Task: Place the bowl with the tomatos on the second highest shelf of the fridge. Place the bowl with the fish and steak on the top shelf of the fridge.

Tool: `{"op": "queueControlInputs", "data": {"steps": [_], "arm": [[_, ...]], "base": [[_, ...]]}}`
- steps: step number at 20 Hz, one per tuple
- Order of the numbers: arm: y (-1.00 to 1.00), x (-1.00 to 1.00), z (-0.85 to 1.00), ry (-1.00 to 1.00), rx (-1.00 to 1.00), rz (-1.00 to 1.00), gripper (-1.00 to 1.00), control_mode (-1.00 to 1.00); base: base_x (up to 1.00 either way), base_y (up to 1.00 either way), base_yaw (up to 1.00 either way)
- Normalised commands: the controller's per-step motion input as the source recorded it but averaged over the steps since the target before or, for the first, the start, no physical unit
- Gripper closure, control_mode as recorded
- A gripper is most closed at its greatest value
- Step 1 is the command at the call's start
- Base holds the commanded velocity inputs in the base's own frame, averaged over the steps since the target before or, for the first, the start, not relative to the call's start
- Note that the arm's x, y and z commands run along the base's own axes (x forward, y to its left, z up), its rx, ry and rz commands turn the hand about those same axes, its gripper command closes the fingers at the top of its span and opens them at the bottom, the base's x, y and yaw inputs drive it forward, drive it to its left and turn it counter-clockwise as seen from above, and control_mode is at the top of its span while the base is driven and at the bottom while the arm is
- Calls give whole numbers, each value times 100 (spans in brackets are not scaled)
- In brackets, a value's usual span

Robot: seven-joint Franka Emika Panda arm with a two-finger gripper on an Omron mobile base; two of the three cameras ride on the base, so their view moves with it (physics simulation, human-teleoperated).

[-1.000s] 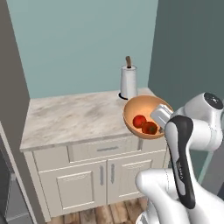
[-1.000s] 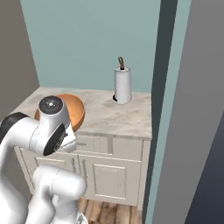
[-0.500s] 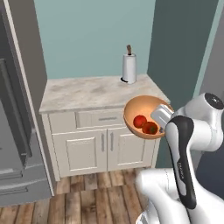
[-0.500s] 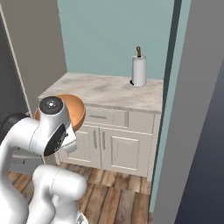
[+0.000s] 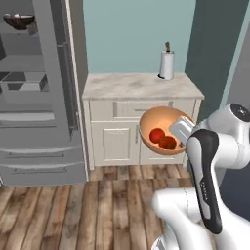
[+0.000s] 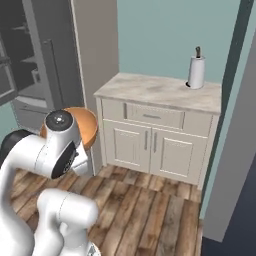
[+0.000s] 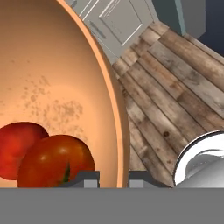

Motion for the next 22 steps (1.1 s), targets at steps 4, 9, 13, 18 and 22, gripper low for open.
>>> {"op": "queueControlInputs", "data": {"steps": [4,9,13,18,22], "arm": [[0,0,0,0,0,0,100,100],[0,0,0,0,0,0,100,100],[0,0,0,0,0,0,100,100],[0,0,0,0,0,0,100,100],[0,0,0,0,0,0,100,100]], "base": [[-19,100,20],[1,100,15],[66,100,23],[55,100,13],[70,100,-8]]}}
